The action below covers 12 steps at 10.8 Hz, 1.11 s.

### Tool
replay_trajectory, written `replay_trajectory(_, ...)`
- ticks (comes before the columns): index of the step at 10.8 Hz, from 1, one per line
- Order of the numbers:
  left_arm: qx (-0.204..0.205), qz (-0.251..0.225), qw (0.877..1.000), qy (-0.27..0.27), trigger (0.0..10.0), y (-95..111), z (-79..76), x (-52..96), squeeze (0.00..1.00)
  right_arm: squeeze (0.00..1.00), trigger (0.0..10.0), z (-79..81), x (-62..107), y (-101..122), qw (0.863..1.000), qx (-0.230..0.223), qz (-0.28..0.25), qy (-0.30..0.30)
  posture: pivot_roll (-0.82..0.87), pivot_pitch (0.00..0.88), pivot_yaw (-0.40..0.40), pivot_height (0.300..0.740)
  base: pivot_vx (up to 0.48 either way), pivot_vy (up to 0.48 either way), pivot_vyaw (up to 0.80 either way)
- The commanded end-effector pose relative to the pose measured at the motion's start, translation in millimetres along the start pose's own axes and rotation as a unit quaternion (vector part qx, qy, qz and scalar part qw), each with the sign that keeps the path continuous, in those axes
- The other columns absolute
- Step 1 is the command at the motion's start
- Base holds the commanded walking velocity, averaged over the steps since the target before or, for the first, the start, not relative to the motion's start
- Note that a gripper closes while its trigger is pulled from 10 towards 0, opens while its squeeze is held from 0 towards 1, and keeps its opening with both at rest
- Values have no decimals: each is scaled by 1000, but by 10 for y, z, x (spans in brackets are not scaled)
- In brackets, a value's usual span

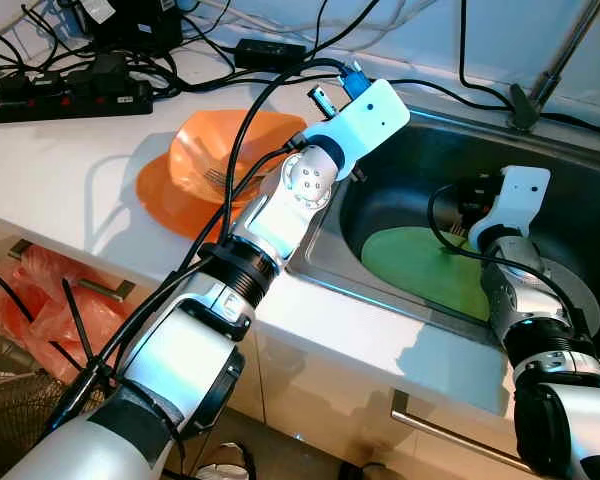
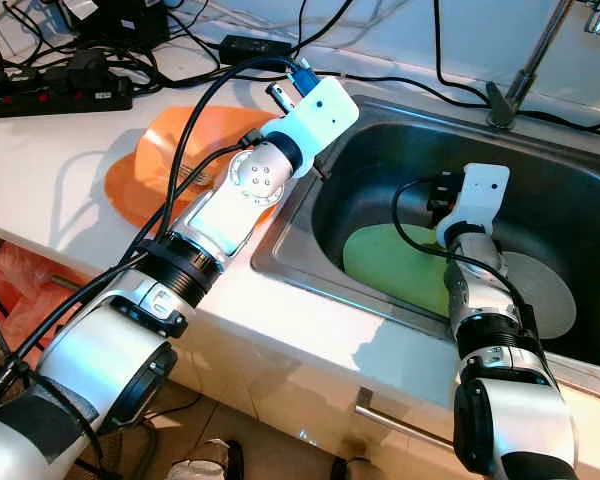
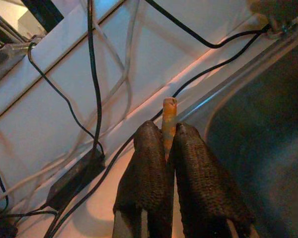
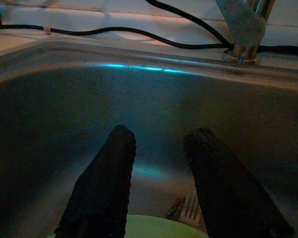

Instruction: Kitchen organization

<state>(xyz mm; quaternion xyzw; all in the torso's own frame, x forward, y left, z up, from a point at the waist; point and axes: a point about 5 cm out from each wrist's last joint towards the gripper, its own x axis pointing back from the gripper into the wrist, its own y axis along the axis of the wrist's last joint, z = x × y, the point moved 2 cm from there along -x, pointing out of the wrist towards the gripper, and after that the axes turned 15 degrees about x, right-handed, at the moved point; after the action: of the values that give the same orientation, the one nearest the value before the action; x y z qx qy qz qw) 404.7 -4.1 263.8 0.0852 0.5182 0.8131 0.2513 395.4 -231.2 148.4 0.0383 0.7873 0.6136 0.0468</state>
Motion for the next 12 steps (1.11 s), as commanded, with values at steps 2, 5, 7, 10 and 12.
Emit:
replay_trajectory(2, 6, 8, 1000, 0, 0, -30, -15, -3, 0, 0, 10000, -19, 13, -45, 1000, -1, 7, -5, 67, 85, -22, 740, 0, 0, 0)
replay_trajectory(5, -188, -104, 967, 138, 10000, 407, 454, 78, 0, 0, 10000, 8, 9, -12, 1000, -13, -5, -2, 73, 85, -28, 740, 0, 0, 0)
replay_trajectory(7, -184, -102, 967, 141, 10000, 404, 474, 79, 0, 0, 10000, 6, 10, -10, 1000, -13, -6, -2, 74, 86, -29, 740, 0, 0, 0)
replay_trajectory(10, -184, -102, 967, 141, 10000, 404, 474, 79, 0, 0, 10000, 6, 10, -10, 1000, -13, -6, -2, 74, 86, -29, 740, 0, 0, 0)
replay_trajectory(12, -184, -102, 967, 141, 10000, 404, 474, 79, 0, 0, 10000, 6, 10, -10, 1000, -13, -6, -2, 74, 86, -29, 740, 0, 0, 0)
